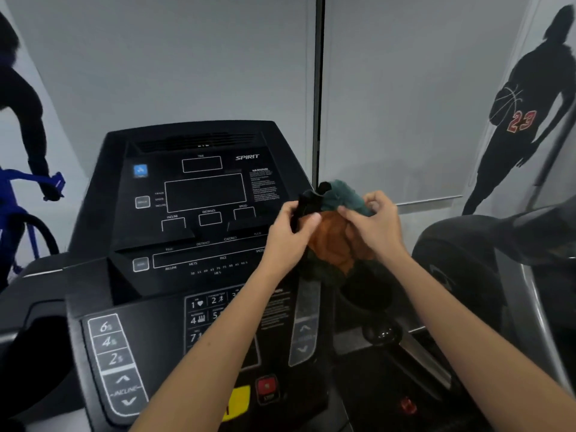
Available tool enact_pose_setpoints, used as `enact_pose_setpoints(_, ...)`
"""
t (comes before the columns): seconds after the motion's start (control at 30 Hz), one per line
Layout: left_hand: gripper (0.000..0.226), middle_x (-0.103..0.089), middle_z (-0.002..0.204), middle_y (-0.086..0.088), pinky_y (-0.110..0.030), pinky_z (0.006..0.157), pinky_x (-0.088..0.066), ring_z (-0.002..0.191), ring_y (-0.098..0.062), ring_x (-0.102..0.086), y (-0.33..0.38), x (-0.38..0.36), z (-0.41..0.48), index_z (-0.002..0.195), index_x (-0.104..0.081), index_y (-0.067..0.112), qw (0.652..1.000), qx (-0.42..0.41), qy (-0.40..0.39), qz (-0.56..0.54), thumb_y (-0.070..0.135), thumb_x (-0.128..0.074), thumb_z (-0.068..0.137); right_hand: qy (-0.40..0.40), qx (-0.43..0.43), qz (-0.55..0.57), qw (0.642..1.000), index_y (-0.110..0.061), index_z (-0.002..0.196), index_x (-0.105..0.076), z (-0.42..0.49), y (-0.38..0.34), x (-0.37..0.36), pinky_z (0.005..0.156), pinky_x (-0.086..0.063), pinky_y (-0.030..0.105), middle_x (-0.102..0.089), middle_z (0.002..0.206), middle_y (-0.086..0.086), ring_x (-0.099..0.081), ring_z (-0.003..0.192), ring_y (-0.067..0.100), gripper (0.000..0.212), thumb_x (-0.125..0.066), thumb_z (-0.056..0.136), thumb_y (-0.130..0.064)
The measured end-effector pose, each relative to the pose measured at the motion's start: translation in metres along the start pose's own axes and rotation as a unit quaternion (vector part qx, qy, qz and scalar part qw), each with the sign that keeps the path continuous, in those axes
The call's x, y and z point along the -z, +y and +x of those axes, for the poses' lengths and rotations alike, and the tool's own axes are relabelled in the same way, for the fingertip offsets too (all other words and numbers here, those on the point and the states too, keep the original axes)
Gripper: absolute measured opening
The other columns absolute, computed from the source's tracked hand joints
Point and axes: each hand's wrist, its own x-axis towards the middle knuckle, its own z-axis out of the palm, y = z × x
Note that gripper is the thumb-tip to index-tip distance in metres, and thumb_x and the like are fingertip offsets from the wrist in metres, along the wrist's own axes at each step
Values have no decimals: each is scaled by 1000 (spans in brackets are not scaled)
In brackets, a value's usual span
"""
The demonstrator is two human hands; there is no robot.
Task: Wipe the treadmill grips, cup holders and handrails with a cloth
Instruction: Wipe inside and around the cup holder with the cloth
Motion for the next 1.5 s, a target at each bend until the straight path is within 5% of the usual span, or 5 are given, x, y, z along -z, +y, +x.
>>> enact_pose_setpoints(0.37, 35, -56, 100, 13, -21, 91, -46, 98, 4, -55, -7, 119, -1, 112, -47, 22, 980, -96, 164, 60, 1, -59, 87, -201, 5, -3, 980, -12, 117, -39, -2, -60, -98, 68, -40, 5, -47, 98, -9, -49, 90, 2, 33, -55, 89, -7)
enact_pose_setpoints(0.7, 50, -38, 138, -9, -8, 94, -26, 128, -18, -37, -21, 250, 21, 129, -48, 6, 940, -53, 169, 292, 16, -67, 85, -211, 164, -62, 962, -10, 71, -72, 4, -94, -213, 70, -39, 15, -52, 75, -13, -52, 72, 0, 30, -52, 81, 11)
enact_pose_setpoints(0.9, 102, -5, 157, -5, -45, 113, -22, 141, -27, -17, -32, 275, 56, 147, -16, 10, 907, -36, 112, 404, 39, -78, 70, -185, 201, -108, 956, -5, 121, -58, 14, -103, -263, 97, -33, 20, -48, 116, 5, -46, 116, 19, 35, -60, 87, -12)
enact_pose_setpoints(1.13, 110, 16, 157, -1, -44, 115, -11, 144, -23, -7, -62, 290, 77, 149, -8, 15, 859, -23, 83, 504, 72, -57, 70, -208, 168, -174, 948, -16, 143, -29, 18, -80, -291, 112, -16, 36, -17, 149, 6, -17, 137, 25, 85, -73, 75, -41)
enact_pose_setpoints(1.5, 90, -14, 157, -7, -48, 112, 1, 143, -24, -7, -90, 289, 59, 145, -27, 13, 755, -125, 100, 636, 77, -14, 83, -223, 276, -353, 866, -15, 148, 6, 12, -55, -286, 113, 12, 33, 30, 151, 3, 27, 139, 15, 102, -35, 77, -77)
